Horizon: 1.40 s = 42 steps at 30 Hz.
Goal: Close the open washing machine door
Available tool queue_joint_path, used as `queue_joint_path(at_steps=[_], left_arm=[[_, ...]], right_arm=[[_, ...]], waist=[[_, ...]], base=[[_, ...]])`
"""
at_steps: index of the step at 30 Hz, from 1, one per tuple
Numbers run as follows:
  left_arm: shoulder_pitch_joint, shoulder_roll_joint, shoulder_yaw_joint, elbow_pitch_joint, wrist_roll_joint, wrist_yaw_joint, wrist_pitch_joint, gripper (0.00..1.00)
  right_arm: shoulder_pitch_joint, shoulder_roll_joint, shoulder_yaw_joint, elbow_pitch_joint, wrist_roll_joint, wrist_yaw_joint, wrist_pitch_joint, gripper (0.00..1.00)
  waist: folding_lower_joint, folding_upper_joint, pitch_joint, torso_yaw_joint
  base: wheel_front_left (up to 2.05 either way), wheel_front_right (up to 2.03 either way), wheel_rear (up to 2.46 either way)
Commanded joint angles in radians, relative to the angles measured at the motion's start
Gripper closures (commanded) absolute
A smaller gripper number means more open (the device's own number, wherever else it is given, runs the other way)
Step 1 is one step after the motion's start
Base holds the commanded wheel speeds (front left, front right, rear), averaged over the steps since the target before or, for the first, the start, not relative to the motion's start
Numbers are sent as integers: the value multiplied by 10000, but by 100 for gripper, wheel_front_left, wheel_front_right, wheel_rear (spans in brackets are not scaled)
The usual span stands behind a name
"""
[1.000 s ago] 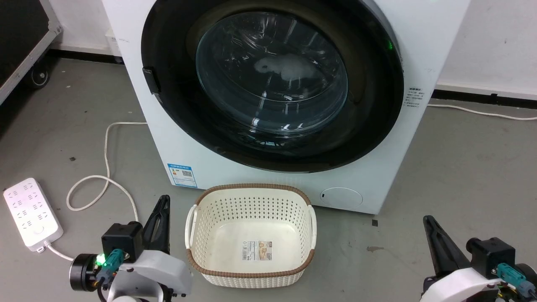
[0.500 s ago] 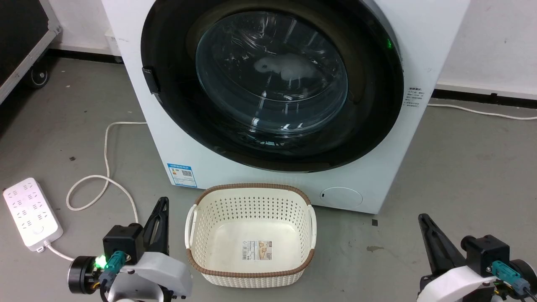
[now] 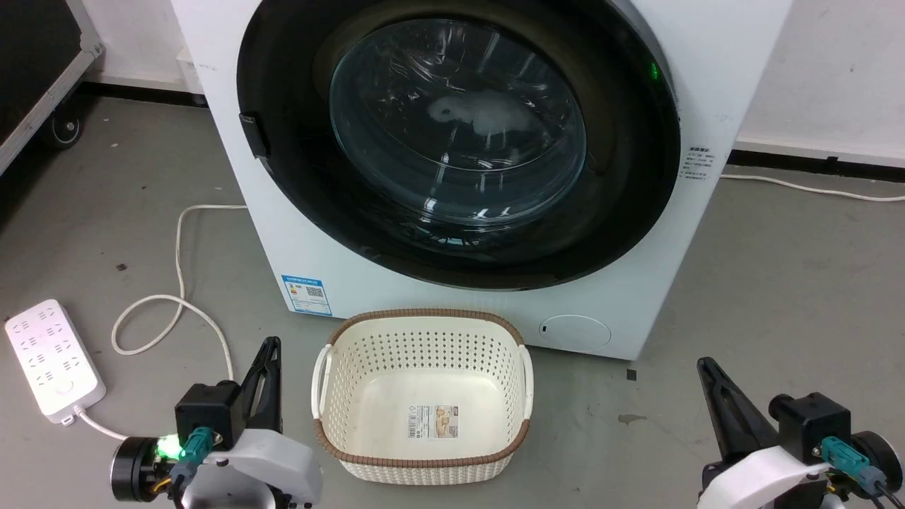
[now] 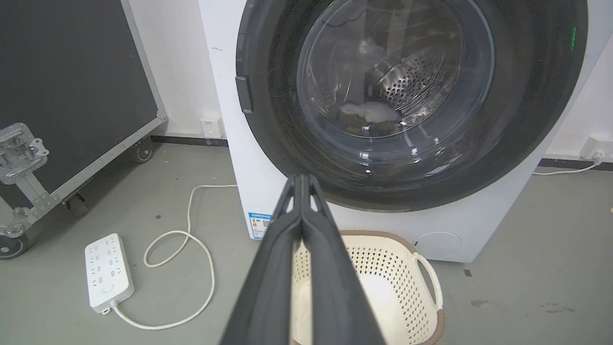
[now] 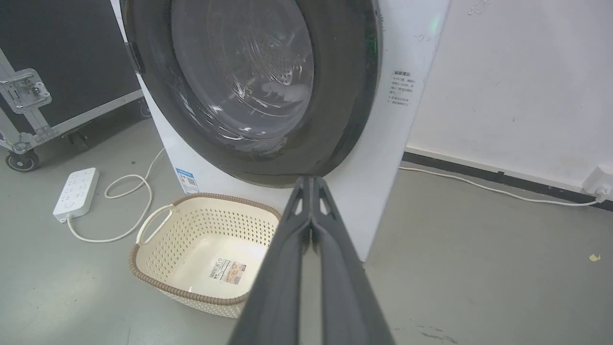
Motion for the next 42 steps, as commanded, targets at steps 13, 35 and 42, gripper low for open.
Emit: queue_joint_path(at_steps=[13,35,42], left_arm=[[292,-320,305,-258,590,-101,215,100],[396,-494,488,-390,931,-145,344,100],[396,-494,488,-390,931,-145,344,100]], right_arm=[[-132,-22,169,-228,-177,7,178,100],[-149,-24,271,-337,-258,8,279,100],[-149,-24,271,-337,-258,8,279,100]], waist=[[-1,0,9,-3],[-1,0,16,-6],[-1,0,16,-6]], base=[[0,0,0],[0,0,0],[0,0,0]])
